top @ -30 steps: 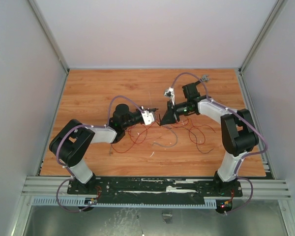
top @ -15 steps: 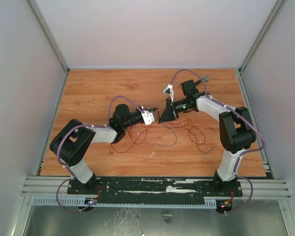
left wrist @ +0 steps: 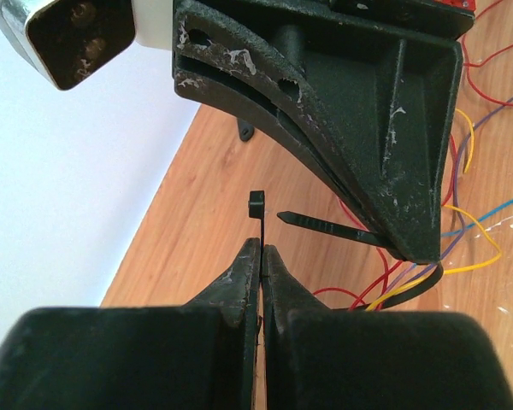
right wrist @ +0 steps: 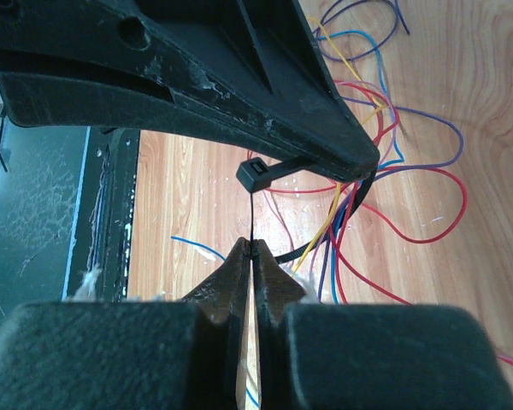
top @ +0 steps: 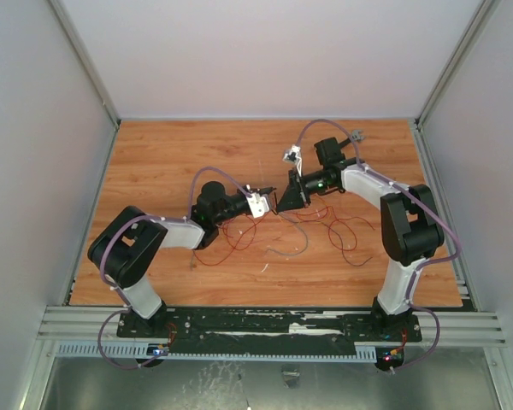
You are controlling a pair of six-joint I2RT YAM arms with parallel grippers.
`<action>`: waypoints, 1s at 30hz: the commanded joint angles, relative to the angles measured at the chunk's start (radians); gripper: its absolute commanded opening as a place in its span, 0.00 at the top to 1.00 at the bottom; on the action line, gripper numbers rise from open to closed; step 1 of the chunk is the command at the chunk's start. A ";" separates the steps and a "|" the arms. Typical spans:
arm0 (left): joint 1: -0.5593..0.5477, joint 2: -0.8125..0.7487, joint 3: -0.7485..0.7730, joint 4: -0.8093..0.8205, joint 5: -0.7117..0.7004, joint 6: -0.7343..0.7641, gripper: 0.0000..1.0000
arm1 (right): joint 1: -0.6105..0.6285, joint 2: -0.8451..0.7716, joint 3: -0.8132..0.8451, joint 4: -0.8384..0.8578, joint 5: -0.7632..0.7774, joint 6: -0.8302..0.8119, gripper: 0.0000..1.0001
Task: Zip-tie the wires
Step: Tie the cable at the center of the board.
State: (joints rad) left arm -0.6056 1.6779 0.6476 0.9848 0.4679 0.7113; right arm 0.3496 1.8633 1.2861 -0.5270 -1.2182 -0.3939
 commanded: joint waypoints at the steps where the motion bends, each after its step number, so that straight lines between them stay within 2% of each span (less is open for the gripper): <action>1: -0.008 0.011 -0.009 0.058 -0.005 0.006 1.00 | -0.018 0.004 0.028 -0.001 0.011 -0.004 1.00; 12: -0.010 0.027 -0.001 0.084 -0.015 0.018 1.00 | -0.026 0.003 0.002 0.021 0.025 -0.008 1.00; 15: -0.010 0.035 0.014 0.082 -0.004 0.021 1.00 | -0.026 -0.018 -0.033 0.080 0.034 0.009 1.00; 22: -0.010 0.038 0.038 0.045 -0.011 0.143 1.00 | -0.024 -0.018 -0.054 0.095 0.006 0.006 1.00; 30: -0.011 0.026 0.042 0.002 -0.012 0.194 1.00 | -0.026 -0.030 -0.062 0.079 0.018 -0.015 1.00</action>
State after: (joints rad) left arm -0.6056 1.7111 0.6640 0.9920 0.4637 0.8516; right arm 0.3313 1.8645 1.2411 -0.4549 -1.2003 -0.3908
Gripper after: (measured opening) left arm 0.019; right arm 0.005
